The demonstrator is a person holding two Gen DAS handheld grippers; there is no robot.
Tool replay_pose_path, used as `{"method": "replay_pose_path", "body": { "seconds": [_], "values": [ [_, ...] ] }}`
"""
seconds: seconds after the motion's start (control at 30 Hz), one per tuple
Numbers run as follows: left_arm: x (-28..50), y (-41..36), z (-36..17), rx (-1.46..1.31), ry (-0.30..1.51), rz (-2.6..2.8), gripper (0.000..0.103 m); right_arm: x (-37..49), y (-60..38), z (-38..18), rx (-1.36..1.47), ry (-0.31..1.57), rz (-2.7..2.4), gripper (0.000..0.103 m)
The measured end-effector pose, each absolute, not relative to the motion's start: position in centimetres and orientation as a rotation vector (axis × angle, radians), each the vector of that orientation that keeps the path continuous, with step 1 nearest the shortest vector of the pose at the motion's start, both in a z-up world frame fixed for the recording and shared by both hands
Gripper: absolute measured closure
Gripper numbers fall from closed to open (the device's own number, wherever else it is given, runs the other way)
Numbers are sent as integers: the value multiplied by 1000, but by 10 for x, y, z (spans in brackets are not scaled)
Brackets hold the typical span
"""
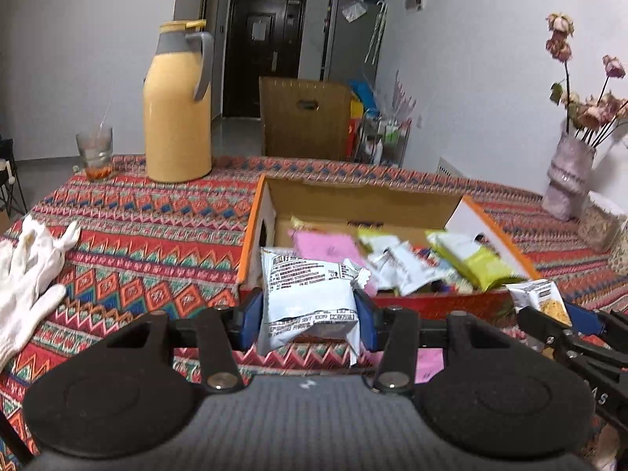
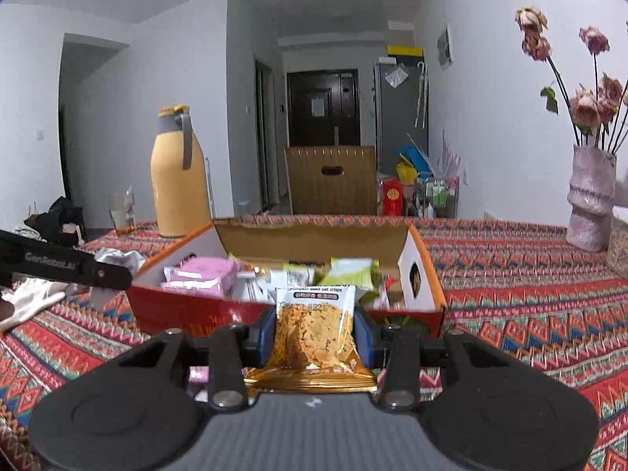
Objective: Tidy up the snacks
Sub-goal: 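Lower both held packets into the box and open both grippers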
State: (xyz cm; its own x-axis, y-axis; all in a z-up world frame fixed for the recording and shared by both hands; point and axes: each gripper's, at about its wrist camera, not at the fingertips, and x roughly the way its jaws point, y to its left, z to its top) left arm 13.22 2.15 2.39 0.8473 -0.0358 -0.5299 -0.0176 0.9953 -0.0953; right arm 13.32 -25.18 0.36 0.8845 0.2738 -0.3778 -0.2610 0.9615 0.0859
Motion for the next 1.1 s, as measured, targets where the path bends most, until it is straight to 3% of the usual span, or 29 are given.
{"method": "replay_pose_path", "body": {
  "seconds": [0.63,1.1],
  "values": [
    [183,8,44,-104,513,7,54,210,-237,34,32,360,270,63],
    [231,6,16,-124,519,44,54,259,-229,9,60,377,272,63]
  ]
}}
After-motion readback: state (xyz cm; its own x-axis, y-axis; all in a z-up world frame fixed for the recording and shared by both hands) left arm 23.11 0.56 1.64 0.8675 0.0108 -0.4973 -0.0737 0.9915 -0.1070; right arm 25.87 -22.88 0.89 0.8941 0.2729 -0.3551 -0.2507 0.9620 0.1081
